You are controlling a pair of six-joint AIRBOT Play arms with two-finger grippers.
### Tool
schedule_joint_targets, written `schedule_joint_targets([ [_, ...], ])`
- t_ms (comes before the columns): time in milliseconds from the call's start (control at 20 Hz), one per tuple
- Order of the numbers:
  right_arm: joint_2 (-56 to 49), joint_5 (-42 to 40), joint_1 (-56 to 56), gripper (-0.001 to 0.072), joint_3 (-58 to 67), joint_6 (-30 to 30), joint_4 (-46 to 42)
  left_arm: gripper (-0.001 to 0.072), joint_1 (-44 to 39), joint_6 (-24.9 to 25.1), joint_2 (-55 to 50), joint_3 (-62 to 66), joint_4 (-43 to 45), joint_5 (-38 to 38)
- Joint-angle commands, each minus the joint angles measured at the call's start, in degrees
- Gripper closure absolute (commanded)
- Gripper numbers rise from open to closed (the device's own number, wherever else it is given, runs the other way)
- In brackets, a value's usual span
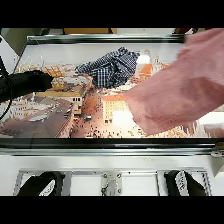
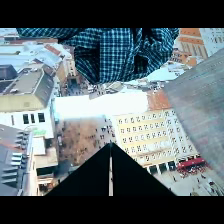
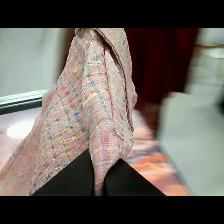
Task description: Fold the clothes and pants, and hang the long-sleeved shirts on hangers.
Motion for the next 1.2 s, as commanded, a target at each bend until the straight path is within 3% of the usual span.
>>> schedule_joint_targets([
  [0,0.0,-5.7,-1.4,0.0708,4.7,17.8,-28.3,0.0696,-0.9,0.3,0.4,-3.1,-1.3,3.2],
  [150,-0.6,-9.0,-1.4,0.0708,7.8,18.4,-33.8,0.0696,-3.4,0.3,-0.4,-3.1,-1.2,3.8],
  [400,-0.7,-15.6,-3.2,0.0708,10.5,18.4,-35.6,0.0696,-8.2,0.2,-3.4,-3.1,-1.4,3.9],
  [700,-0.1,-15.6,-8.1,0.0707,11.0,18.5,-35.4,0.0696,-12.9,0.2,-7.6,-1.5,-1.3,4.7],
  [1150,0.0,-18.0,-9.2,0.0707,11.0,20.6,-35.4,0.0696,-13.2,0.2,-10.2,2.9,-1.3,4.4],
])
